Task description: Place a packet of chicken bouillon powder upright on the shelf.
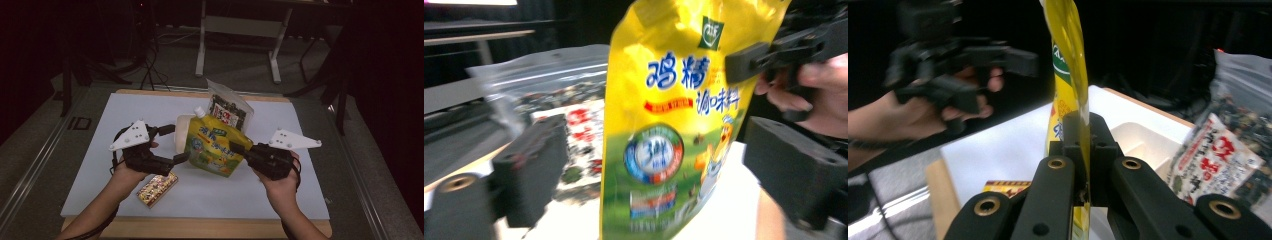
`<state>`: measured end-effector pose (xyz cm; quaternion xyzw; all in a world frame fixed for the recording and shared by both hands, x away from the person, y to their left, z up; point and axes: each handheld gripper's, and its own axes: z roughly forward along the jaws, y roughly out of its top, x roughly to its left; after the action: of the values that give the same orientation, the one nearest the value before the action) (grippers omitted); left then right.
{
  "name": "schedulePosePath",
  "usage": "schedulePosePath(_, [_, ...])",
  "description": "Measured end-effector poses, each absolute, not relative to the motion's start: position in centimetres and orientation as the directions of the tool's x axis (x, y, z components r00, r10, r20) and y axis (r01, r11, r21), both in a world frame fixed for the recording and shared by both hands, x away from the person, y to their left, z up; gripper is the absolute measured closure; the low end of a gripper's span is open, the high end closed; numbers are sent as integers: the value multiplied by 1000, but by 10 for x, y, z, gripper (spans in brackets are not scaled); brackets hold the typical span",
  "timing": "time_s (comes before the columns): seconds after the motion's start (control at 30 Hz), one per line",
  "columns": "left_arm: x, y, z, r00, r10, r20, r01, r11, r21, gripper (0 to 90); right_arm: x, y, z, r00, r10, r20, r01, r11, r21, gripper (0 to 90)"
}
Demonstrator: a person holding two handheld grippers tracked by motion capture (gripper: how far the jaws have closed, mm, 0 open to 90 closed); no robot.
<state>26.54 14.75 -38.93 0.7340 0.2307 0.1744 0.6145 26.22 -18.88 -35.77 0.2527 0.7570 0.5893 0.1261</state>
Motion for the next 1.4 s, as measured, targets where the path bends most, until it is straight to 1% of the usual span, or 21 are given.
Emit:
schedulePosePath(0.03, [264,148,-391,816,578,-8,117,-151,982,15,264,-187,-357,-831,545,115,243,169,955,900])
schedulePosePath(0.07, [261,150,-393,807,590,-3,108,-142,984,1,266,-185,-357,-825,554,112,242,168,956,900])
schedulePosePath(0.13, [257,154,-398,787,617,-14,115,-125,986,1,270,-180,-356,-811,574,114,252,167,953,900])
schedulePosePath(0.17, [255,156,-400,771,636,-6,111,-126,986,1,273,-177,-357,-820,562,110,244,168,955,900])
schedulePosePath(0.27, [246,162,-407,739,674,14,93,-122,988,1,278,-168,-359,-800,588,121,267,169,949,900])
schedulePosePath(0.43, [234,169,-419,706,708,23,89,-121,989,1,281,-153,-362,-771,626,118,276,162,947,900])
schedulePosePath(0.57, [223,177,-435,679,734,17,103,-118,988,1,291,-141,-362,-720,677,153,311,118,943,900])
schedulePosePath(0.67, [219,180,-445,661,750,20,107,-121,987,1,299,-133,-364,-681,714,160,341,117,933,900])
schedulePosePath(0.73, [216,181,-451,641,766,40,104,-139,985,1,304,-129,-366,-664,732,154,348,119,930,900])
schedulePosePath(0.77, [214,181,-455,631,774,52,101,-148,984,1,306,-128,-367,-654,737,168,357,106,928,900])
schedulePosePath(0.83, [212,180,-459,617,783,78,96,-173,980,1,309,-125,-369,-631,758,166,361,98,927,900])
schedulePosePath(0.87, [211,180,-462,610,788,89,88,-179,980,1,311,-124,-370,-624,760,185,373,81,924,900])
schedulePosePath(0.93, [210,180,-465,606,789,101,89,-193,977,1,311,-121,-371,-599,783,171,364,75,928,900])
schedulePosePath(1.07, [209,183,-468,600,795,90,95,-182,979,1,311,-112,-374,-562,812,156,349,62,935,900])
schedulePosePath(1.27, [210,187,-475,595,801,72,117,-175,977,1,312,-101,-382,-511,841,177,354,18,935,900])
schedulePosePath(1.33, [210,187,-477,594,801,68,122,-173,977,1,310,-98,-386,-487,859,160,340,18,940,900])
schedulePosePath(1.4, [210,187,-477,595,801,65,127,-174,976,1,310,-96,-388,-482,860,171,343,6,939,900])
